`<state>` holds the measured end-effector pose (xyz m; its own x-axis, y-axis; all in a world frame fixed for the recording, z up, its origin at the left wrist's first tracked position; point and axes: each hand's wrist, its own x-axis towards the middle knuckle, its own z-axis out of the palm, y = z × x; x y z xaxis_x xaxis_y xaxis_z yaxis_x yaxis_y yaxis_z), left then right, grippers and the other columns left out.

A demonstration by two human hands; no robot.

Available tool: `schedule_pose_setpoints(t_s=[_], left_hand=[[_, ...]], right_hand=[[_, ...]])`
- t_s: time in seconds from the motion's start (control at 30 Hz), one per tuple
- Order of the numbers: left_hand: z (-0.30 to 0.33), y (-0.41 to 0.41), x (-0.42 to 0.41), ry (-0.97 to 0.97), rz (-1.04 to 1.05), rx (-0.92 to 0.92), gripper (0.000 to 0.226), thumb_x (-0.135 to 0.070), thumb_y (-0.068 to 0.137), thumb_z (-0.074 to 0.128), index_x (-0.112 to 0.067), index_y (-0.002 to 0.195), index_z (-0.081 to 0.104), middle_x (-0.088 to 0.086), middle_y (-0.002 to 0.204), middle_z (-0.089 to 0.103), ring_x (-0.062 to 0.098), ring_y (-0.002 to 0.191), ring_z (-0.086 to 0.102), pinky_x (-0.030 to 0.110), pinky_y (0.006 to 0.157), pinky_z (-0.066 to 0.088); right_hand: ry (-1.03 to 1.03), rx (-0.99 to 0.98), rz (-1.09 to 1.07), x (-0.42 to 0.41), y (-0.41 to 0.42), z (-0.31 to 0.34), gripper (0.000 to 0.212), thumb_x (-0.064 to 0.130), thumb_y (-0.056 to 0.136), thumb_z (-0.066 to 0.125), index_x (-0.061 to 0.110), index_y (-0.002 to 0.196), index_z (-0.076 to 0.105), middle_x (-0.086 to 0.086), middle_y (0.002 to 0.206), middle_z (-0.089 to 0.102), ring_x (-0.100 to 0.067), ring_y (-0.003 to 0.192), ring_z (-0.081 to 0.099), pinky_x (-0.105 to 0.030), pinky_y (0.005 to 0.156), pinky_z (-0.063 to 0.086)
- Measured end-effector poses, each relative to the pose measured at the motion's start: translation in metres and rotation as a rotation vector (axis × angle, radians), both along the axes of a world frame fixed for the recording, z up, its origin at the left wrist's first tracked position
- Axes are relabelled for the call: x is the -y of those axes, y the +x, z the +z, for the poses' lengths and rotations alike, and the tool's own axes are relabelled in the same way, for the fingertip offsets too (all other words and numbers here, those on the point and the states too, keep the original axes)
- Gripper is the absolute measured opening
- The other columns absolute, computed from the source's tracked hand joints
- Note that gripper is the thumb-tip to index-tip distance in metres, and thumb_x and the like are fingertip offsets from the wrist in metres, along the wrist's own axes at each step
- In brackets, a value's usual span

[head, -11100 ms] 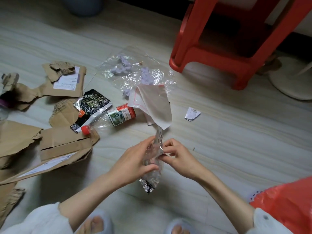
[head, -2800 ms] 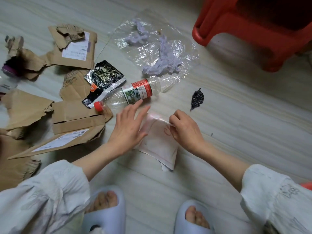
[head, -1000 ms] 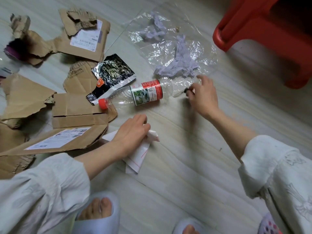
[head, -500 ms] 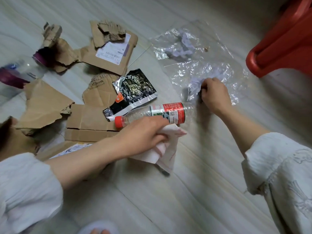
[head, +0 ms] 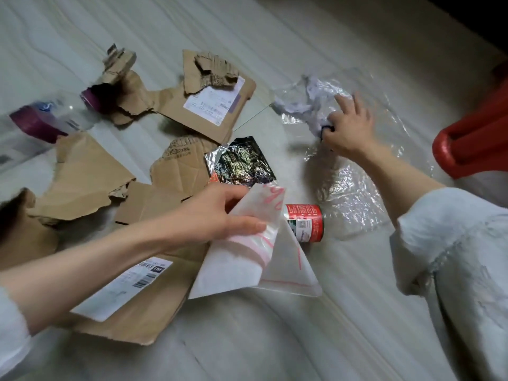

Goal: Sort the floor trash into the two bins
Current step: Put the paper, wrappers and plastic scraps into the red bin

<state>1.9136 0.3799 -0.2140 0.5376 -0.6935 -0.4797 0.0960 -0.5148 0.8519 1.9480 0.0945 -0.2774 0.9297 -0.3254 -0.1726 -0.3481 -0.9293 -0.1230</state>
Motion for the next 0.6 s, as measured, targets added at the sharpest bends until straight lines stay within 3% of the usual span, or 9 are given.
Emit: schedule_pose_setpoints(t_s=[0.07,0.13,0.3,0.4,0.5,0.6], left_hand=[[-0.006,-0.004,-0.007,0.005,-0.021,-0.021,0.013,-0.015,0.074,0.077,-0.014,0.084,0.068,-0.005,0.071,0.065,0.0,0.062,0.056,0.012,0.055,0.043],[-0.01,-0.004,-0.013,0.018,-0.021,-0.033,0.017,-0.011,0.075,0.074,-0.014,0.091,0.069,0.002,0.081,0.069,0.004,0.07,0.059,0.016,0.062,0.045],[-0.005,0.002,-0.015,0.03,0.085,-0.033,0.019,-0.017,0.075,0.075,-0.006,0.089,0.068,-0.003,0.07,0.063,0.001,0.06,0.055,0.01,0.053,0.042],[-0.002,0.011,-0.009,0.03,0.171,-0.001,0.017,-0.015,0.08,0.069,-0.004,0.094,0.067,0.003,0.076,0.064,0.005,0.062,0.057,0.013,0.053,0.042],[-0.009,0.03,-0.007,0.1,0.268,0.05,0.018,-0.02,0.082,0.067,-0.004,0.091,0.067,0.007,0.079,0.066,0.01,0.065,0.061,0.018,0.057,0.046],[-0.026,0.051,-0.004,0.179,0.297,0.179,0.012,-0.025,0.081,0.069,-0.02,0.071,0.064,0.01,0.086,0.063,0.028,0.087,0.061,0.026,0.07,0.047]], right_hand=[[0.097,-0.143,-0.017,-0.002,0.008,-0.008,0.029,0.018,0.091,0.041,0.005,0.111,0.059,-0.016,0.146,0.036,-0.036,0.137,0.026,-0.04,0.108,0.026],[0.125,-0.145,-0.006,-0.009,0.008,-0.017,0.022,0.013,0.09,0.04,0.0,0.101,0.055,-0.024,0.128,0.05,-0.039,0.116,0.046,-0.037,0.092,0.038],[0.013,-0.081,0.072,-0.024,-0.005,-0.014,0.023,0.015,0.086,0.046,-0.002,0.094,0.059,-0.025,0.108,0.056,-0.04,0.099,0.054,-0.038,0.079,0.043],[-0.067,-0.057,0.112,-0.029,-0.017,-0.004,0.02,0.017,0.087,0.046,0.003,0.089,0.059,-0.022,0.097,0.061,-0.037,0.09,0.058,-0.035,0.07,0.039],[-0.099,0.118,0.162,-0.03,-0.029,0.001,0.03,0.023,0.086,0.046,-0.002,0.083,0.063,-0.022,0.093,0.058,-0.037,0.09,0.055,-0.037,0.072,0.041],[-0.073,0.118,0.268,-0.032,-0.021,0.001,0.045,0.035,0.081,0.039,0.003,0.088,0.069,-0.018,0.12,0.055,-0.036,0.116,0.045,-0.043,0.086,0.043]])
